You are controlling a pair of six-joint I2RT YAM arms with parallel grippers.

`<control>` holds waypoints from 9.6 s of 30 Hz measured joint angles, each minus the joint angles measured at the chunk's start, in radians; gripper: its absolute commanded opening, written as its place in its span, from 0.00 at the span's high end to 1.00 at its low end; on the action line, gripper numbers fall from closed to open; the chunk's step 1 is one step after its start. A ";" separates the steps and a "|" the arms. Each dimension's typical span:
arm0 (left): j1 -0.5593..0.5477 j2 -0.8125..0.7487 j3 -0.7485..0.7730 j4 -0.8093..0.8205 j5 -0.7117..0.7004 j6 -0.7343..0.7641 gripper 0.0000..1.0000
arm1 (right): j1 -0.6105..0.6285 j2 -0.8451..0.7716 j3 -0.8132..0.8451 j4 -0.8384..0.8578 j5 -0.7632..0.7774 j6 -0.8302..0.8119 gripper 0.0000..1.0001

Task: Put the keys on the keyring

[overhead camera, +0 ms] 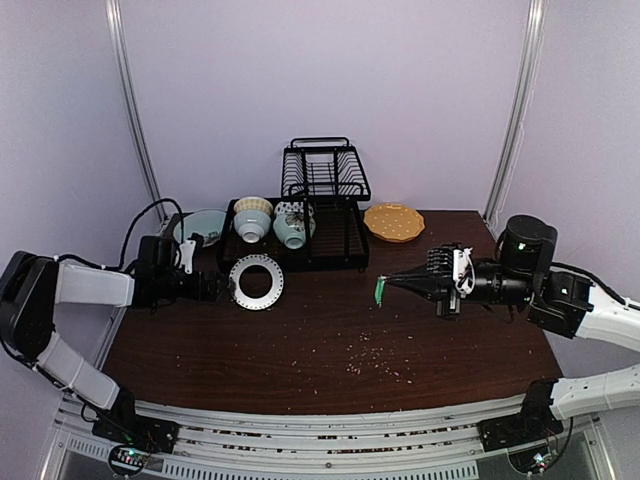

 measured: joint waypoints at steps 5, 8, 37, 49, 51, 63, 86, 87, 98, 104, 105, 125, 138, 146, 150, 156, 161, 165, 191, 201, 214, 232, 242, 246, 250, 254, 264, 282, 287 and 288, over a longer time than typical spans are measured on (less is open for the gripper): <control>0.065 0.196 -0.077 0.307 0.130 -0.175 0.02 | 0.000 0.000 0.000 0.001 -0.006 0.000 1.00; 0.075 0.333 -0.051 0.497 0.206 -0.254 0.02 | 0.000 0.000 0.000 0.001 -0.006 0.000 1.00; 0.055 0.610 0.081 0.851 0.500 -0.373 0.60 | 0.000 0.045 0.028 -0.041 -0.005 -0.014 1.00; 0.046 0.525 0.005 0.951 0.570 -0.412 1.00 | 0.000 0.045 0.031 -0.049 0.003 -0.020 1.00; 0.043 0.483 -0.033 0.950 0.570 -0.420 1.00 | 0.000 0.045 0.035 -0.054 0.003 -0.021 1.00; -0.254 -0.110 0.249 0.005 0.477 -0.045 1.00 | 0.000 0.076 0.193 -0.158 0.108 -0.079 1.00; -0.662 0.130 1.021 -1.014 0.445 0.256 1.00 | 0.133 0.143 0.353 -0.355 0.397 -0.359 1.00; -0.673 0.137 1.034 -1.029 0.447 0.265 1.00 | 0.138 0.145 0.353 -0.358 0.405 -0.368 1.00; -0.704 0.193 1.105 -1.117 0.481 0.297 1.00 | 0.159 0.148 0.332 -0.374 0.420 -0.447 1.00; -0.720 0.243 1.166 -1.133 0.505 0.297 1.00 | 0.172 0.150 0.332 -0.393 0.392 -0.477 1.00; -0.721 0.249 1.172 -1.133 0.506 0.297 1.00 | 0.176 0.150 0.332 -0.396 0.389 -0.482 1.00; -0.721 0.268 1.189 -1.168 0.507 0.297 1.00 | 0.254 0.159 0.332 -0.381 0.415 -0.528 1.00; -0.720 0.268 1.189 -1.168 0.508 0.298 1.00 | 0.284 0.176 0.332 -0.332 0.555 -0.512 1.00; -0.721 0.268 1.189 -1.168 0.508 0.298 1.00 | 0.284 0.176 0.337 -0.336 0.573 -0.508 1.00; -0.721 0.268 1.189 -1.168 0.508 0.298 1.00 | 0.284 0.177 0.337 -0.343 0.571 -0.512 1.00; -0.721 0.268 1.189 -1.168 0.508 0.299 1.00 | 0.284 0.177 0.337 -0.359 0.548 -0.516 1.00; -0.721 0.268 1.189 -1.168 0.508 0.299 1.00 | 0.284 0.181 0.337 -0.358 0.549 -0.517 1.00; -0.721 0.268 1.189 -1.170 0.511 0.304 1.00 | 0.284 0.188 0.337 -0.357 0.553 -0.521 1.00; -0.859 0.259 1.217 -1.187 0.160 0.455 1.00 | 0.216 0.237 0.553 -0.644 0.377 -0.171 1.00; -0.860 0.212 1.202 -1.166 0.159 0.460 1.00 | 0.216 0.260 0.576 -0.705 0.371 -0.126 1.00; -0.860 0.212 1.202 -1.166 0.155 0.456 1.00 | 0.216 0.270 0.584 -0.718 0.346 -0.099 1.00; -0.860 0.212 1.202 -1.166 0.155 0.454 1.00 | 0.218 0.281 0.584 -0.718 0.341 -0.100 1.00; -0.861 0.212 1.202 -1.161 0.104 0.449 1.00 | 0.218 0.243 0.563 -0.698 0.307 -0.080 1.00; -0.882 0.205 1.192 -1.130 0.034 0.447 1.00 | 0.221 0.244 0.546 -0.683 0.318 -0.031 1.00; -0.901 0.167 1.142 -1.099 0.019 0.447 1.00 | 0.223 0.241 0.505 -0.669 0.339 0.011 1.00; -0.897 0.148 1.120 -1.074 0.027 0.448 1.00 | 0.227 0.227 0.484 -0.640 0.349 0.029 1.00; -0.902 0.128 1.023 -1.126 0.064 0.466 1.00 | 0.191 0.171 0.481 -0.618 0.381 0.035 1.00; -0.902 0.141 1.107 -1.110 0.133 0.454 1.00 | 0.187 0.206 0.475 -0.606 0.225 0.035 1.00; -0.902 0.141 1.107 -1.099 0.131 0.446 1.00 | 0.187 0.178 0.423 -0.521 0.190 0.083 1.00; -0.902 0.141 1.106 -1.087 0.130 0.439 1.00 | 0.187 0.170 0.397 -0.482 0.184 0.108 1.00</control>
